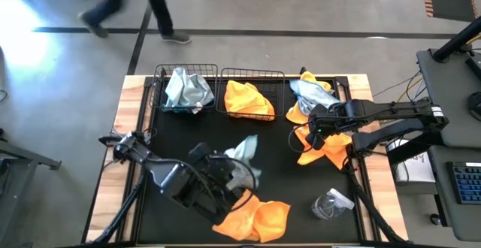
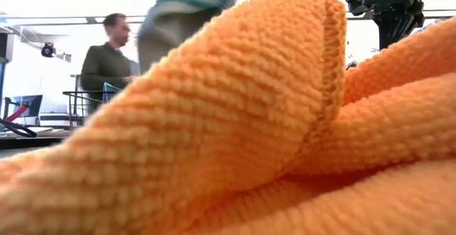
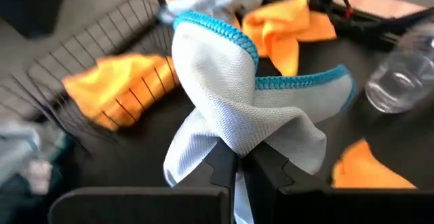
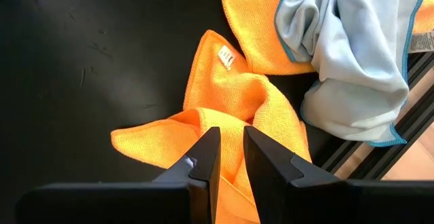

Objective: Sort microfiber towel by color & place in baskets
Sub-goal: Put the blue towel into the left black wire basket

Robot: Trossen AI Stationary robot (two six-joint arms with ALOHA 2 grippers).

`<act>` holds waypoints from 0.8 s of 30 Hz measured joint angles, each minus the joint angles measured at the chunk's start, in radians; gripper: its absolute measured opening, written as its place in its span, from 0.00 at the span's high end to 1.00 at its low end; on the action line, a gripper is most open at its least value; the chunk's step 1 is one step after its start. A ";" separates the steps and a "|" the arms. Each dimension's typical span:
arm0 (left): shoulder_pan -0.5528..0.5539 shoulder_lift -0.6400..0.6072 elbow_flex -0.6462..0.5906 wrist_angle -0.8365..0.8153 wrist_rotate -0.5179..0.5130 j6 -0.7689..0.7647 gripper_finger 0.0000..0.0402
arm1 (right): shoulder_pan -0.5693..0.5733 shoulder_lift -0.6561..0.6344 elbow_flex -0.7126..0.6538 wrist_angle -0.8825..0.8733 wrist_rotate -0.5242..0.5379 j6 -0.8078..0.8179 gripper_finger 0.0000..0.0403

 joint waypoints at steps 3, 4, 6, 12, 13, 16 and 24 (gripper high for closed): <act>0.026 -0.022 -0.007 -0.008 -0.046 0.021 0.99 | 0.000 0.000 0.000 0.000 0.000 0.000 0.85; 0.036 -0.030 -0.008 -0.010 -0.058 0.046 0.99 | 0.000 0.000 0.000 0.000 0.001 0.000 0.85; 0.057 -0.044 -0.008 -0.010 -0.086 0.086 0.99 | 0.000 0.000 0.000 0.000 0.002 0.004 0.85; 0.139 -0.099 -0.009 -0.009 -0.193 0.233 0.99 | 0.000 0.000 0.000 0.000 0.003 0.026 0.85; 0.156 -0.107 -0.009 -0.009 -0.206 0.259 0.99 | 0.000 0.000 0.000 0.000 0.003 0.027 0.85; 0.208 -0.141 -0.009 -0.009 -0.246 0.327 0.99 | 0.000 0.000 0.000 0.001 0.003 0.027 0.85; 0.356 -0.240 -0.009 -0.009 -0.313 0.507 0.99 | 0.000 0.000 0.000 0.001 0.011 0.056 0.85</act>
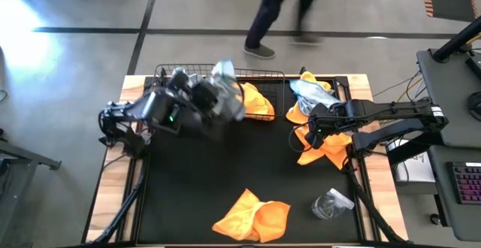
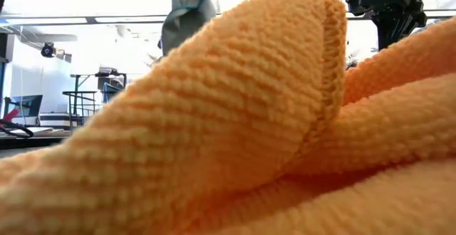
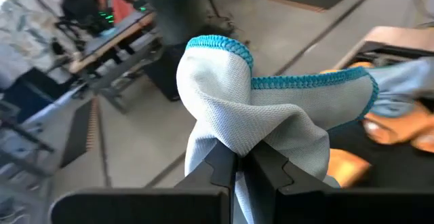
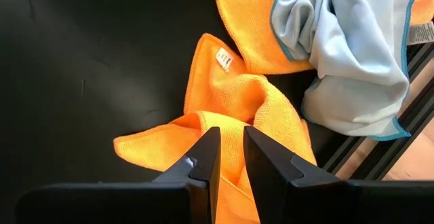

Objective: Sort microfiber towel by color & place in baskets
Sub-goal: Put the blue towel into the left black wire basket

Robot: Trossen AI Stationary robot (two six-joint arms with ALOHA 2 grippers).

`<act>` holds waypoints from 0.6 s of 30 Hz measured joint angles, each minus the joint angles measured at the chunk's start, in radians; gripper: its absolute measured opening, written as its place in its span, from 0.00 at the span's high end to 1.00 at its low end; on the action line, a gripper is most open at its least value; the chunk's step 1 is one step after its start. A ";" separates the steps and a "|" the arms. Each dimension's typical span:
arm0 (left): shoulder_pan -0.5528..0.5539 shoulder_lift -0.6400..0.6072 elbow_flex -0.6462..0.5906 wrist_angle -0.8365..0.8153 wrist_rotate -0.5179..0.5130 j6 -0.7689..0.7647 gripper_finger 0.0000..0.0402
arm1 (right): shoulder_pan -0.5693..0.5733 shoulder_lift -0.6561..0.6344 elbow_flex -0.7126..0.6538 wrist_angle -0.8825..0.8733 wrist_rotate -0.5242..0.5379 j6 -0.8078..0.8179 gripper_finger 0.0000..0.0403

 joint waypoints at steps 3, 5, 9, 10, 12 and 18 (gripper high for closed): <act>0.059 -0.040 0.000 0.000 -0.001 0.068 0.99 | 0.000 0.000 0.000 0.000 0.000 0.017 0.85; 0.103 -0.066 0.000 0.000 -0.001 0.108 0.99 | 0.000 0.000 0.000 0.000 0.000 0.032 0.85; 0.198 -0.117 0.000 0.000 -0.002 0.177 0.99 | 0.000 0.000 0.000 0.000 0.000 0.057 0.85; 0.223 -0.128 0.000 0.000 -0.002 0.193 0.99 | 0.000 0.000 0.000 0.000 0.000 0.059 0.85; 0.275 -0.151 0.000 0.000 -0.002 0.221 0.99 | 0.000 0.000 0.000 0.000 0.000 0.066 0.85; 0.428 -0.208 0.000 0.000 0.011 0.277 0.99 | 0.000 0.000 0.000 0.003 0.000 0.089 0.85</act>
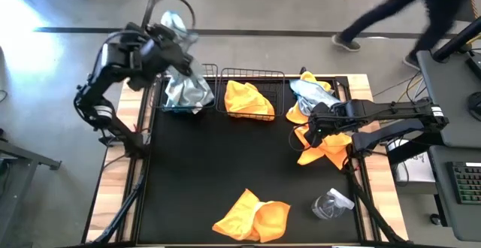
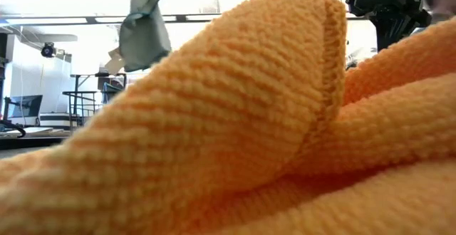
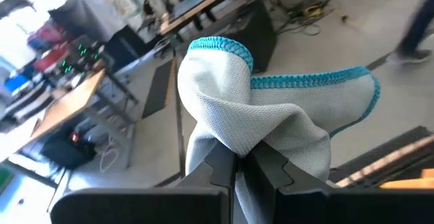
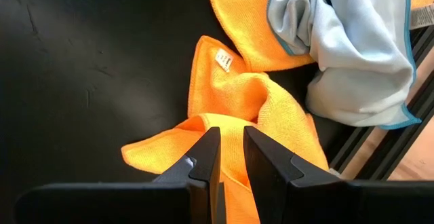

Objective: Sort microfiber towel by color & place in baskets
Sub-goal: Put the blue towel into the left black wire basket

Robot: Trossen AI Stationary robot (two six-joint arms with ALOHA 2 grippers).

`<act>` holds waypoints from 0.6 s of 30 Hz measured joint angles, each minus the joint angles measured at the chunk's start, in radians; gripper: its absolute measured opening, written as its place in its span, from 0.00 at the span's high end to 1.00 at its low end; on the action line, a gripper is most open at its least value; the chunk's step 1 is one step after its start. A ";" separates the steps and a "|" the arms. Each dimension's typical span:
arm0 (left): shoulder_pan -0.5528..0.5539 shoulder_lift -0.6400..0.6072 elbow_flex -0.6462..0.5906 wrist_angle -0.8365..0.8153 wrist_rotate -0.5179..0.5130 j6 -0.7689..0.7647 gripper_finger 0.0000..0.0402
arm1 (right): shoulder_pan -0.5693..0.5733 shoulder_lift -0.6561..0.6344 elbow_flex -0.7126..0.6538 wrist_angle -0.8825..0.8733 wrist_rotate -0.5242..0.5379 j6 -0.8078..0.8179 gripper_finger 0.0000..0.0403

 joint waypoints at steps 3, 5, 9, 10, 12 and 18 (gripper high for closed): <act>0.067 -0.014 0.000 0.000 0.058 0.016 0.99 | 0.000 0.000 0.000 0.001 0.000 0.021 0.85; 0.102 -0.015 0.000 0.000 0.086 0.024 0.99 | 0.000 0.000 0.000 0.001 0.000 0.028 0.85; 0.163 -0.008 0.000 0.000 0.097 0.066 0.99 | 0.000 0.000 0.000 0.001 0.001 0.049 0.85; 0.178 -0.004 0.000 0.000 0.098 0.078 0.99 | 0.000 0.000 0.000 0.001 0.001 0.055 0.85; 0.209 0.001 0.000 0.000 0.118 0.114 0.99 | 0.000 0.000 0.000 0.002 0.001 0.067 0.85; 0.289 0.020 -0.002 0.000 0.243 0.213 0.99 | 0.000 0.000 0.000 0.015 0.001 0.068 0.85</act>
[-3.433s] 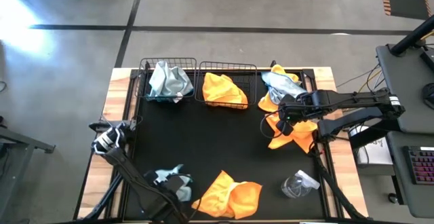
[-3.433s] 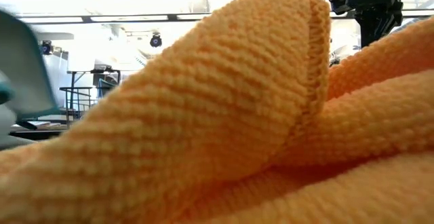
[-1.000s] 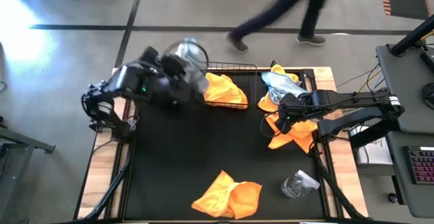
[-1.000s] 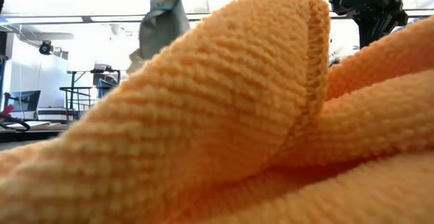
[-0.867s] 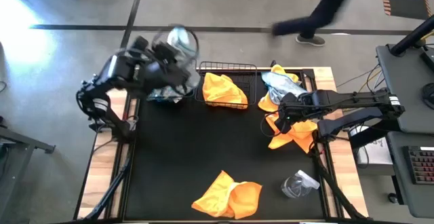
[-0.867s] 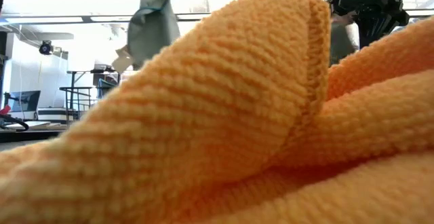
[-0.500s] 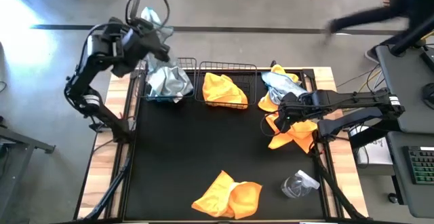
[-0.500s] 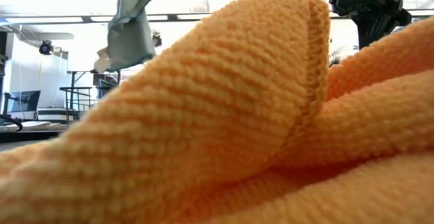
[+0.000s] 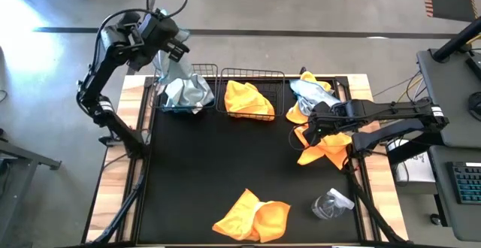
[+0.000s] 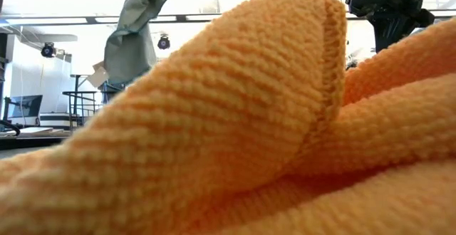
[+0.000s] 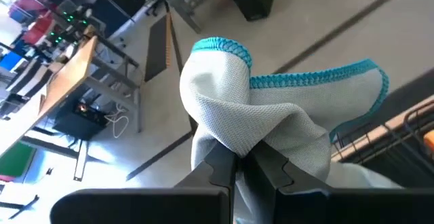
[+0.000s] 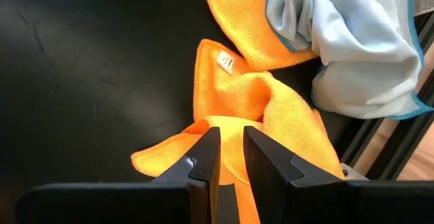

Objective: Sort microfiber towel by color & place in baskets
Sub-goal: Put the blue towel into the left black wire basket, then put the yellow towel into the right black wire basket

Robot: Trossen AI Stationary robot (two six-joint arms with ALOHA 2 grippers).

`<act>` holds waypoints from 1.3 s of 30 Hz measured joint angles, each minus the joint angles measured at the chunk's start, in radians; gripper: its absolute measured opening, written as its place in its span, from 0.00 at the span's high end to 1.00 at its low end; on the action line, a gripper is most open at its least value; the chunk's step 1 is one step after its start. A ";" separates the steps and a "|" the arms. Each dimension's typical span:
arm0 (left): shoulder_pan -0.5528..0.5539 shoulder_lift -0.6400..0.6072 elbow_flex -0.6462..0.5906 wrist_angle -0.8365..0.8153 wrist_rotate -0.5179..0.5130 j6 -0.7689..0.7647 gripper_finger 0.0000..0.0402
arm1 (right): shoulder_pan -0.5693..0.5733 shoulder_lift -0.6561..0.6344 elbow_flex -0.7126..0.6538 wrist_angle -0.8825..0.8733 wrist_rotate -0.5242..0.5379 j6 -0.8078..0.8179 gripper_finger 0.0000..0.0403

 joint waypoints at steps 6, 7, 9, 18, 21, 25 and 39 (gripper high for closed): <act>0.044 0.015 0.000 0.006 0.011 0.043 0.99 | 0.000 0.000 0.000 0.012 0.000 0.000 0.85; 0.045 0.017 0.000 0.008 0.019 0.055 0.99 | 0.000 0.000 0.000 0.012 0.000 0.000 0.85; 0.045 0.019 0.000 0.008 0.067 0.082 0.98 | 0.000 0.000 0.000 0.012 0.000 0.000 0.85; 0.046 0.019 0.000 0.003 0.201 0.116 0.84 | 0.000 -0.001 0.000 0.012 0.000 -0.002 0.85; 0.046 0.019 0.000 0.000 0.202 0.116 0.80 | 0.000 -0.001 0.000 0.012 0.000 -0.002 0.85; 0.046 0.019 -0.001 0.000 0.202 0.113 0.77 | 0.000 -0.001 0.000 0.012 0.000 -0.002 0.85; 0.041 -0.006 -0.001 0.007 0.414 0.088 0.77 | 0.000 -0.001 0.000 0.029 0.028 -0.023 0.85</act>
